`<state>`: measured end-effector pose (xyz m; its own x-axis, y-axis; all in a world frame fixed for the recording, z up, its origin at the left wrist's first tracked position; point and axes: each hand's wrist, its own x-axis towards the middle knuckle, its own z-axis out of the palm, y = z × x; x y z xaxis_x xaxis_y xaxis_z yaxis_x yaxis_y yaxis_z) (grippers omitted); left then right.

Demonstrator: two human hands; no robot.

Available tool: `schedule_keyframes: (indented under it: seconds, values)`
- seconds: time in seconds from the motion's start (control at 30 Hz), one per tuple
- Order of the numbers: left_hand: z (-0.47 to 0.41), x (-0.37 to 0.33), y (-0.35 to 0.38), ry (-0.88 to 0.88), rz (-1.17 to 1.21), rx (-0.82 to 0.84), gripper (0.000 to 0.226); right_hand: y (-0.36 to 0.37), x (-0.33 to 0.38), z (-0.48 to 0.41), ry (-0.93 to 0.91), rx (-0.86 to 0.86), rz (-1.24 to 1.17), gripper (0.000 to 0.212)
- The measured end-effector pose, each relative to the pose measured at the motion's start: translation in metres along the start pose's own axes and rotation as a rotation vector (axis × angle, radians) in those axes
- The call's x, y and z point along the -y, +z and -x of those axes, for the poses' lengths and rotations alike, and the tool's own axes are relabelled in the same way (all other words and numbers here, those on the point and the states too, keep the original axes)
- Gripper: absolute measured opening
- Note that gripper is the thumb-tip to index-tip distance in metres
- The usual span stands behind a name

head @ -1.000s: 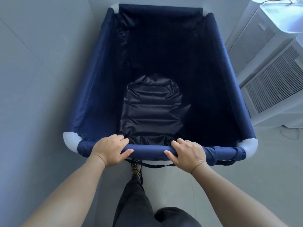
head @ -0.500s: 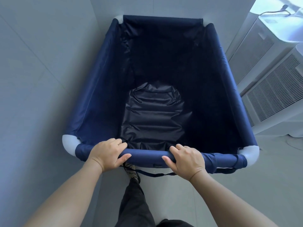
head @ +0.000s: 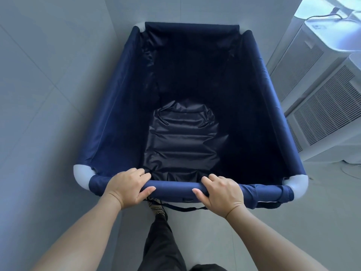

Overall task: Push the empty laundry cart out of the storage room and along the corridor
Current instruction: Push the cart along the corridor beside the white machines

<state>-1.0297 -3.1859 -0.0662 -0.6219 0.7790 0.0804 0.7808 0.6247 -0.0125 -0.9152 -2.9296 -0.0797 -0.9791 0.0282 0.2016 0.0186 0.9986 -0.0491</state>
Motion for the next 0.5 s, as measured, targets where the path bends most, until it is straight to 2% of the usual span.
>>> schedule_keyframes:
  seconds: [0.23,0.4,0.5]
  values:
    - [0.0001,-0.0008,0.0010,0.008,0.015,-0.015,0.044,0.0032,-0.0009,0.0013,-0.004,-0.026,-0.002,0.048]
    - [0.0012,0.0007,0.0035,0.002,0.020,-0.049,0.068,0.0046,0.0006,0.0001,0.000,-0.038,0.004,0.047]
    - [0.0017,0.0013,0.0054,0.016,0.025,-0.027,0.060,0.0038,0.0009,0.0007,-0.003,-0.032,0.004,0.047]
